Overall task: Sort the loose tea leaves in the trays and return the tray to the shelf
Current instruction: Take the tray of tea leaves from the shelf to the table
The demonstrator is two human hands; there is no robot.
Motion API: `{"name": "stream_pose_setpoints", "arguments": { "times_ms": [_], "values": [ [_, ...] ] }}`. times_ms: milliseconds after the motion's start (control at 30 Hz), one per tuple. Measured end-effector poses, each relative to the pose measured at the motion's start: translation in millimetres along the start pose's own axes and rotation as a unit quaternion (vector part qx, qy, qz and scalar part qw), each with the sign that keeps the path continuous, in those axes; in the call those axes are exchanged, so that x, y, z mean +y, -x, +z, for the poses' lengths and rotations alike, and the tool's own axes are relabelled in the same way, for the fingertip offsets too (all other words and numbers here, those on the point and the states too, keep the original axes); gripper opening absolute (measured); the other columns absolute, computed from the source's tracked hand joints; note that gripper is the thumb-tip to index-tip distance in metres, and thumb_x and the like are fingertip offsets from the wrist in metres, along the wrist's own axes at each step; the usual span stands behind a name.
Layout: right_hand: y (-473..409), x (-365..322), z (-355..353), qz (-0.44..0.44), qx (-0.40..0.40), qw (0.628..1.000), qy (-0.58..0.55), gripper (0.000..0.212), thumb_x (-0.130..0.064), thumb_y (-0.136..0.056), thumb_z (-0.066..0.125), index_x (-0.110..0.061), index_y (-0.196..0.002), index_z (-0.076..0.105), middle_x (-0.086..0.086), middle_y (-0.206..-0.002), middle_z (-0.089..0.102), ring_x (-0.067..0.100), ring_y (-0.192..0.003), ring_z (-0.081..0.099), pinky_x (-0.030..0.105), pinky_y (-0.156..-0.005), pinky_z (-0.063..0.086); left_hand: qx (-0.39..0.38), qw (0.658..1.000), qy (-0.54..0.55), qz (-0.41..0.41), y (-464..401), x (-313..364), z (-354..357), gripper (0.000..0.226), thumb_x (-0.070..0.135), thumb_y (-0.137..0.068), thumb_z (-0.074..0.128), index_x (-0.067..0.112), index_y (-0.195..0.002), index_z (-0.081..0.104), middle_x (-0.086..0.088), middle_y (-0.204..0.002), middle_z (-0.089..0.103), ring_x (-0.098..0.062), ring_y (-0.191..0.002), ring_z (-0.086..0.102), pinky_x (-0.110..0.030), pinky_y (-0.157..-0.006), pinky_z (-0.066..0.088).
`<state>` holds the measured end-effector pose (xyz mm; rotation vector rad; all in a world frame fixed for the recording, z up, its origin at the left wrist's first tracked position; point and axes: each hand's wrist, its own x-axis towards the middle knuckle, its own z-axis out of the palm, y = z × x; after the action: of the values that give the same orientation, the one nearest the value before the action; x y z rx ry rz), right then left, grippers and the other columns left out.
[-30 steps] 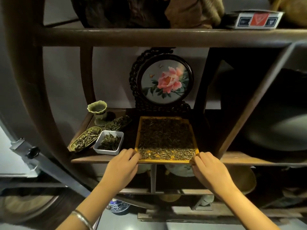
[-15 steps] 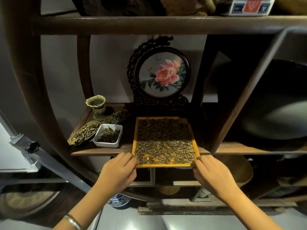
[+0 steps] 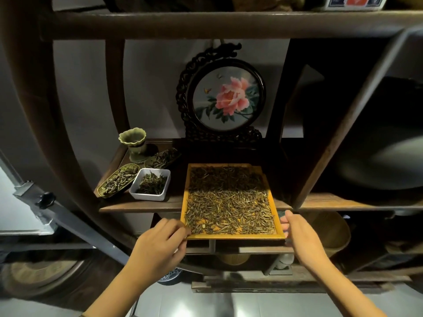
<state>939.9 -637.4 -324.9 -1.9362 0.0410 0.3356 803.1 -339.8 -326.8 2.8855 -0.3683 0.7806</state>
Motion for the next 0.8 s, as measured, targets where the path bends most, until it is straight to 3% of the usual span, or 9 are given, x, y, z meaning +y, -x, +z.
{"name": "stream_pose_setpoints", "arguments": {
  "times_ms": [67,133,200,233,300,367,533,667,800],
  "values": [
    [-10,-12,6,0.161,-0.066,0.974,-0.144,0.048,-0.046,-0.1,0.032,-0.011,-0.094,0.065,0.016,-0.091,0.074,0.029,-0.085,0.066,0.037,-0.069,0.05,-0.008,0.998,0.035,-0.044,6,-3,-3,0.031,0.035,-0.079,0.064,0.017,-0.103,0.067,0.004,-0.097,0.064,-0.012,-0.086,0.06,-0.02,-0.06,0.052],
    [-17,-19,9,0.186,-0.077,0.963,-0.178,0.048,-0.046,-0.1,0.034,-0.009,-0.099,0.064,0.016,-0.091,0.074,0.029,-0.083,0.067,0.034,-0.063,0.049,-0.005,0.99,0.068,-0.125,9,-7,-7,0.036,0.044,-0.079,0.062,0.024,-0.109,0.06,0.013,-0.102,0.06,-0.001,-0.092,0.055,-0.015,-0.065,0.049],
    [-22,-20,10,0.171,-0.073,0.965,-0.184,0.044,-0.045,-0.1,0.035,-0.01,-0.102,0.063,0.014,-0.09,0.075,0.028,-0.085,0.07,0.034,-0.063,0.05,0.006,0.96,0.124,-0.252,7,-11,-6,0.02,0.045,-0.088,0.056,0.033,-0.104,0.055,0.022,-0.097,0.057,0.003,-0.089,0.056,-0.016,-0.065,0.047],
    [-24,-20,10,0.162,-0.072,0.967,-0.184,0.042,-0.044,-0.1,0.036,-0.012,-0.104,0.063,0.012,-0.091,0.075,0.027,-0.086,0.071,0.034,-0.063,0.051,0.009,0.925,0.186,-0.331,2,-13,-2,0.013,0.044,-0.093,0.052,0.034,-0.099,0.056,0.019,-0.094,0.06,0.0,-0.086,0.059,-0.021,-0.066,0.048],
    [-26,-19,11,0.142,-0.072,0.97,-0.184,0.037,-0.042,-0.1,0.037,-0.018,-0.108,0.065,0.009,-0.094,0.075,0.025,-0.087,0.072,0.034,-0.066,0.053,-0.01,0.808,0.345,-0.477,-14,-16,7,0.025,0.043,-0.097,0.048,0.025,-0.089,0.062,0.007,-0.083,0.067,-0.008,-0.072,0.063,-0.034,-0.069,0.053],
    [-27,-19,13,0.131,-0.081,0.972,-0.179,0.034,-0.043,-0.099,0.039,-0.025,-0.111,0.066,0.006,-0.098,0.075,0.022,-0.089,0.072,0.035,-0.07,0.054,-0.046,0.721,0.43,-0.541,-28,-15,15,0.042,0.047,-0.097,0.045,0.018,-0.077,0.066,0.001,-0.068,0.068,-0.01,-0.057,0.062,-0.033,-0.063,0.05],
    [-26,-24,17,0.112,-0.046,0.983,-0.141,0.034,-0.043,-0.096,0.045,-0.023,-0.106,0.07,0.008,-0.098,0.075,0.026,-0.095,0.07,0.048,-0.098,0.048,-0.076,0.756,0.383,-0.525,-45,-9,26,0.06,0.051,-0.099,0.038,0.005,-0.073,0.067,-0.008,-0.066,0.067,-0.022,-0.069,0.065,-0.028,-0.063,0.043],
    [-21,-26,21,0.098,-0.025,0.986,-0.131,0.036,-0.046,-0.096,0.046,-0.02,-0.103,0.07,0.007,-0.096,0.075,0.025,-0.095,0.07,0.048,-0.099,0.048,-0.034,0.764,0.403,-0.504,-52,-1,25,0.057,0.034,-0.101,0.044,0.02,-0.046,0.035,0.008,-0.036,0.033,-0.005,-0.038,0.036,-0.012,-0.039,0.027],
    [-13,-20,22,0.095,-0.02,0.988,-0.123,0.041,-0.046,-0.096,0.045,-0.016,-0.097,0.073,0.007,-0.094,0.075,0.026,-0.093,0.07,0.047,-0.097,0.048,-0.046,0.759,0.411,-0.503,-43,2,23,0.05,0.03,-0.102,0.044,0.016,-0.054,0.038,0.007,-0.041,0.036,-0.007,-0.042,0.038,-0.014,-0.042,0.03]
  ]
}}
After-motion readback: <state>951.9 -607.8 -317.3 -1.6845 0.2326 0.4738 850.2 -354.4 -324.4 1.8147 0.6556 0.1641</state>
